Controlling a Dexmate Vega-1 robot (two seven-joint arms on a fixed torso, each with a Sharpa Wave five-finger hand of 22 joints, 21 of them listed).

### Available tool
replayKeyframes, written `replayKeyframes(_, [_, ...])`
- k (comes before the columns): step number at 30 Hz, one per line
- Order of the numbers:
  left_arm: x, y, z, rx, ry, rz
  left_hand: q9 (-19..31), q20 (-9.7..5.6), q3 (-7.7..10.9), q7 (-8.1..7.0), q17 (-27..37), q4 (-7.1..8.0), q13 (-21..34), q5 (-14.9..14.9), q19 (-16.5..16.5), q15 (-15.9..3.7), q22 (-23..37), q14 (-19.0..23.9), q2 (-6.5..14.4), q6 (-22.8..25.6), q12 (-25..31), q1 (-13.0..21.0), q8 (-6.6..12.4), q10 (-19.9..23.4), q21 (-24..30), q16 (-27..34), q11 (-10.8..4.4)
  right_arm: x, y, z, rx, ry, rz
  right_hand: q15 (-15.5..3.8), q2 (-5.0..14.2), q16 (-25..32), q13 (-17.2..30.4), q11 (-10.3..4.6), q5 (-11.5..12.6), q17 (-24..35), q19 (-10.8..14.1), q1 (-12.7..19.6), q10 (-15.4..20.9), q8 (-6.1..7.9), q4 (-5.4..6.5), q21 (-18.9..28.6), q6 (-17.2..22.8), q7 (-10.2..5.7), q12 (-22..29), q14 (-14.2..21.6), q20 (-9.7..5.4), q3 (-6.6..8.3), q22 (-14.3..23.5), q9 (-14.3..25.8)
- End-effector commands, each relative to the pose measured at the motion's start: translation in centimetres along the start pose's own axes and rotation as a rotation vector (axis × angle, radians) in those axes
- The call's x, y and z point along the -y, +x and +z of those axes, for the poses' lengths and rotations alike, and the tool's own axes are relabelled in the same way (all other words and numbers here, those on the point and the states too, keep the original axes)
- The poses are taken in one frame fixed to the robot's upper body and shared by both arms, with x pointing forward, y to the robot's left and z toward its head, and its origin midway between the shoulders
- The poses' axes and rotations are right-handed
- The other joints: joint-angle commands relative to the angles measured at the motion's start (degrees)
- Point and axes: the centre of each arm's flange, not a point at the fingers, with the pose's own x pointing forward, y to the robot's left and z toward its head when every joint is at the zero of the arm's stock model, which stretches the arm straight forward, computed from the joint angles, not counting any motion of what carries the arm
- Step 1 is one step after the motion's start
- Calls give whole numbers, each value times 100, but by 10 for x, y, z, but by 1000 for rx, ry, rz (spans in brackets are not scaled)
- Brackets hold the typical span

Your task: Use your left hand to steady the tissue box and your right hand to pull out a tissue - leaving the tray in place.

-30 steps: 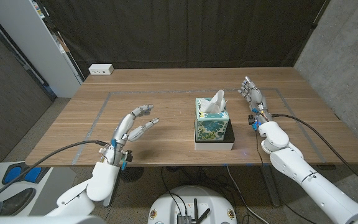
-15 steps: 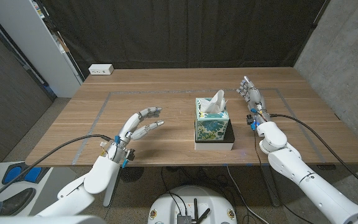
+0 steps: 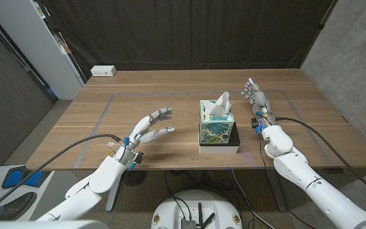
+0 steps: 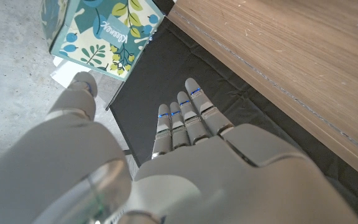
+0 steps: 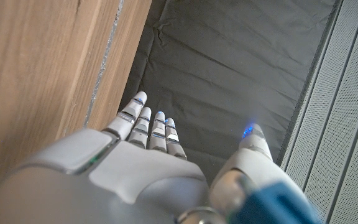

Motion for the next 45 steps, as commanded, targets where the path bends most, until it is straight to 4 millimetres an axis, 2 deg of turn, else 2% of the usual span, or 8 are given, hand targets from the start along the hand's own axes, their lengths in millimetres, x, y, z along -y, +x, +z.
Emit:
replayKeyframes(1, [14, 13, 1, -4, -24, -69, -6, 63, -128, 97, 19, 33, 48, 1, -351, 121, 0, -483, -120, -590, -82, -114, -17, -522, -229, -145, 165, 4, -8, 1, -5, -5, -7, 1, 50, 31, 8, -8, 21, -6, 19, 3, 23, -11, -9, 28, 37, -3, 6, 54, 39, 12, 13, 26])
replayKeyframes(10, [22, 24, 4, -10, -1, -94, -22, 179, -288, 170, 35, 76, 92, -46, -789, 301, -3, -1063, -270, -1327, -96, -376, -24, -1144, -528, -186, 297, 6, -12, 1, -3, -2, -13, 8, 49, 31, 7, -5, 21, -10, 19, 2, 22, -12, -9, 28, 40, -11, 6, 54, 43, 11, 13, 26])
replayKeyframes(22, [36, 45, 4, 22, 11, -161, -28, 648, -474, 71, 36, 50, 139, -94, -1484, 564, 10, -1940, -446, -1957, -105, -682, 12, -1908, -928, -221, 425, 10, -17, 0, -4, 1, -27, 11, 46, 34, 6, -19, 20, -16, 16, -1, 21, -13, -9, 27, 41, -15, 4, 61, 52, 9, 13, 26])
replayKeyframes(29, [45, 54, 5, 30, 7, -190, -37, 657, -532, 156, 20, 20, 123, -88, -1853, 661, 3, -2452, -478, -2375, -123, -750, -4, -2370, -1105, -241, 485, 12, -19, -3, -5, 7, -32, 13, 44, 35, 6, -5, 20, -19, 16, -4, 24, -14, -9, 27, 40, -15, 5, 62, 52, 8, 13, 26])
replayKeyframes(35, [51, 61, 5, 25, 8, -234, -40, 691, -579, 302, 17, 17, 111, -92, -1963, 714, -1, -2614, -505, -2643, -109, -818, -21, -2535, -1138, -220, 557, 14, -19, -5, -7, 9, -35, 14, 43, 35, 6, -3, 19, -22, 10, -6, 22, -16, -9, 25, 40, -15, 4, 61, 56, 6, 13, 26])
replayKeyframes(43, [60, 71, 4, 20, 4, -268, -44, 795, -608, 306, 14, 4, 101, -91, -1969, 749, -5, -2635, -520, -2756, -76, -851, 4, -2584, -1128, -179, 627, 17, -19, -5, -5, 11, -39, 13, 43, 34, 5, -6, 19, -25, 4, -9, 25, -15, -8, 24, 44, -18, 5, 58, 62, 5, 13, 26])
replayKeyframes(44, [61, 72, 3, 22, 0, -257, -46, 732, -623, 298, 9, -4, 93, -95, -1822, 739, -7, -2538, -525, -2688, -20, -862, 55, -2492, -1071, -129, 615, 17, -20, -5, -6, 11, -39, 14, 42, 35, 5, -5, 19, -26, 7, -9, 25, -15, -8, 25, 44, -16, 5, 60, 61, 5, 13, 26])
replayKeyframes(45, [62, 73, 2, 24, -15, -245, -49, 577, -638, 295, 2, -15, 82, -99, -1704, 734, -12, -2437, -527, -2610, 43, -868, 103, -2365, -1034, -88, 642, 18, -20, -5, -6, 10, -40, 13, 42, 35, 5, -6, 19, -27, 7, -9, 26, -16, -9, 25, 43, -18, 5, 60, 61, 5, 13, 26])
